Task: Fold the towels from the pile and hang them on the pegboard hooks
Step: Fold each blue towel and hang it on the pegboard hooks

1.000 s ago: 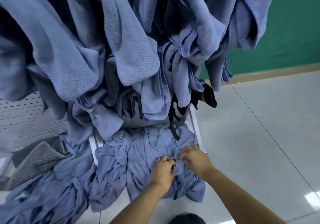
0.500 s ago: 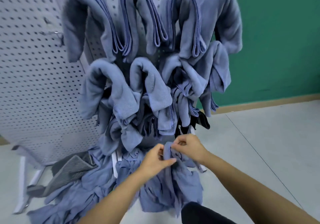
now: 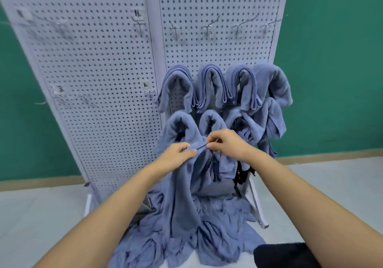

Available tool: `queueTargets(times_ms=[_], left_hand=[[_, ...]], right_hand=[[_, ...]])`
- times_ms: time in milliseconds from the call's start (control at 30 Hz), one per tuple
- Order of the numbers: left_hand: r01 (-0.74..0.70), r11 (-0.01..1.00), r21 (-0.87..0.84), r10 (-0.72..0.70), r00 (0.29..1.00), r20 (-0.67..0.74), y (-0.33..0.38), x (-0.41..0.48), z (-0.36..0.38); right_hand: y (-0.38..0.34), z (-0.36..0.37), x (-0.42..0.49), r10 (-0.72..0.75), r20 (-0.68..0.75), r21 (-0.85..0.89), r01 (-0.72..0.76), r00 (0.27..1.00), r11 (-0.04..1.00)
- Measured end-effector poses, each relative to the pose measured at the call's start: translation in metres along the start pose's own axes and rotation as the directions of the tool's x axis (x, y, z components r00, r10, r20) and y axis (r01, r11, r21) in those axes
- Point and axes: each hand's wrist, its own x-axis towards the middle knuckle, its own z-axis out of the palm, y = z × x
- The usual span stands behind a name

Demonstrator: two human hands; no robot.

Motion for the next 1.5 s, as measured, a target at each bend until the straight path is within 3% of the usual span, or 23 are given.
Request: queueTargets(times_ms=[100, 200, 333, 433, 500, 633, 767, 867, 1067, 1233, 1333, 1500], left_hand=[[0.141, 0.979, 0.146, -0.157, 0.982, 0.105, -0.005, -0.017, -0.017], [0.321, 0.897, 0.303, -0.37, 0.922, 0.119, -0.028, -0.02, -0.023], [0.49, 0.865, 0.11, -0.497, 0.866, 0.052, -0.054, -0.027, -0.023], [0.54, 0.771, -0.339, -0.541, 0.835, 0.101, -0.06, -0.033, -0.026], [0.521, 0.63, -0.576, -0.519, 0.834, 0.188, -0.057, -0.037, -0.027], [0.397, 0.461, -0.794, -0.413, 0.888, 0.204, -0.03, -0.041, -0.029], [0.243, 0.368, -0.897, -0.288, 0.948, 0.139, -0.004, -0.043, -0.033], [0.177, 0.336, -0.925, -0.203, 0.973, 0.113, 0.007, -0.041, -0.034], [0.129, 0.277, -0.952, -0.106, 0.989, 0.103, 0.016, -0.036, -0.032], [0.144, 0.253, -0.957, -0.102, 0.987, 0.121, 0.015, -0.036, -0.036], [0.146, 0.253, -0.956, -0.101, 0.987, 0.124, 0.014, -0.039, -0.04], [0.092, 0.279, -0.956, -0.166, 0.985, 0.046, 0.0, -0.039, -0.052]], right_hand=[[-0.023, 0.015, 0.001, -0.027, -0.116, 0.069, 0.035, 0.993, 0.997], [-0.041, 0.039, 0.003, -0.111, -0.165, 0.008, 0.114, 0.98, 0.993], [-0.05, 0.058, 0.004, -0.165, -0.17, -0.019, 0.164, 0.972, 0.986], [-0.041, 0.063, 0.001, -0.051, -0.122, 0.067, 0.06, 0.991, 0.996], [-0.03, 0.067, -0.004, 0.069, -0.061, 0.147, -0.06, 0.996, 0.987], [-0.006, 0.078, -0.02, 0.271, 0.078, 0.318, -0.281, 0.959, 0.905], [0.006, 0.081, -0.029, 0.344, 0.275, 0.41, -0.433, 0.898, 0.803], [0.008, 0.084, -0.031, 0.388, 0.314, 0.425, -0.493, 0.867, 0.759], [0.009, 0.087, -0.024, 0.347, 0.386, 0.519, -0.513, 0.855, 0.684], [0.002, 0.086, -0.014, 0.184, 0.331, 0.826, -0.378, 0.926, 0.417], [0.0, 0.084, -0.006, 0.137, 0.285, 0.917, -0.312, 0.949, 0.248], [0.0, 0.07, -0.006, 0.136, 0.339, 0.901, -0.363, 0.931, 0.238]])
